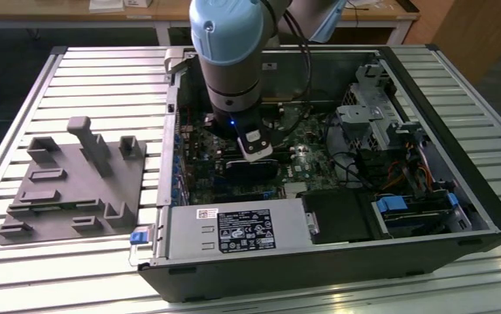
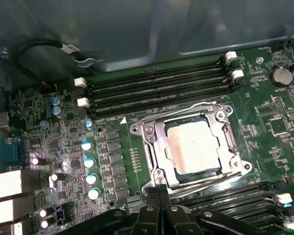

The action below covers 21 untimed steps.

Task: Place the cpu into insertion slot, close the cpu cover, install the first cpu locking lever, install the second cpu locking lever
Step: 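Install the second cpu locking lever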

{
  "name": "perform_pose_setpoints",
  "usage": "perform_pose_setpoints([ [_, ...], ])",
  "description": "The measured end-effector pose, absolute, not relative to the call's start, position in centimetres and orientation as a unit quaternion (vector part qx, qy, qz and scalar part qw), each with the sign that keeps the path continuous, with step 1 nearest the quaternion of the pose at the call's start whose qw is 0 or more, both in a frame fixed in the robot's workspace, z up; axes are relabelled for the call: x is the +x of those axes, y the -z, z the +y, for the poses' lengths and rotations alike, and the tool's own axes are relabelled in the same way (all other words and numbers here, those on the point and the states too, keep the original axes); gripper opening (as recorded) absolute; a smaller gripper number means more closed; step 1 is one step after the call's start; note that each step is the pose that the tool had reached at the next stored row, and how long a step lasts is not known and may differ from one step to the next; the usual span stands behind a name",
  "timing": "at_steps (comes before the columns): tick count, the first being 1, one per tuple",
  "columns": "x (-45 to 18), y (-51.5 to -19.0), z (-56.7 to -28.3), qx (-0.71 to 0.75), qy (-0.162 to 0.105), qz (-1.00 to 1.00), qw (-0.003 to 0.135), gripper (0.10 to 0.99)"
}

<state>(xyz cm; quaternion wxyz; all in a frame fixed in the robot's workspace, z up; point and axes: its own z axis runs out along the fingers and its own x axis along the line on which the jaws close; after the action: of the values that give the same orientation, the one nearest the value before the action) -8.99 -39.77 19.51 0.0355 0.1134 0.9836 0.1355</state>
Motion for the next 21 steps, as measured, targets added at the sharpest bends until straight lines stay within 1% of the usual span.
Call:
perform_pose_setpoints([
  [6, -9.0, -19.2, -39.8, 0.114, -0.145, 0.982, 0.034, 0.106],
  [13, -9.0, -18.9, -39.8, 0.113, -0.145, 0.982, 0.032, 0.106],
  [21, -9.0, -20.8, -39.8, 0.112, -0.145, 0.983, 0.032, 0.106],
])
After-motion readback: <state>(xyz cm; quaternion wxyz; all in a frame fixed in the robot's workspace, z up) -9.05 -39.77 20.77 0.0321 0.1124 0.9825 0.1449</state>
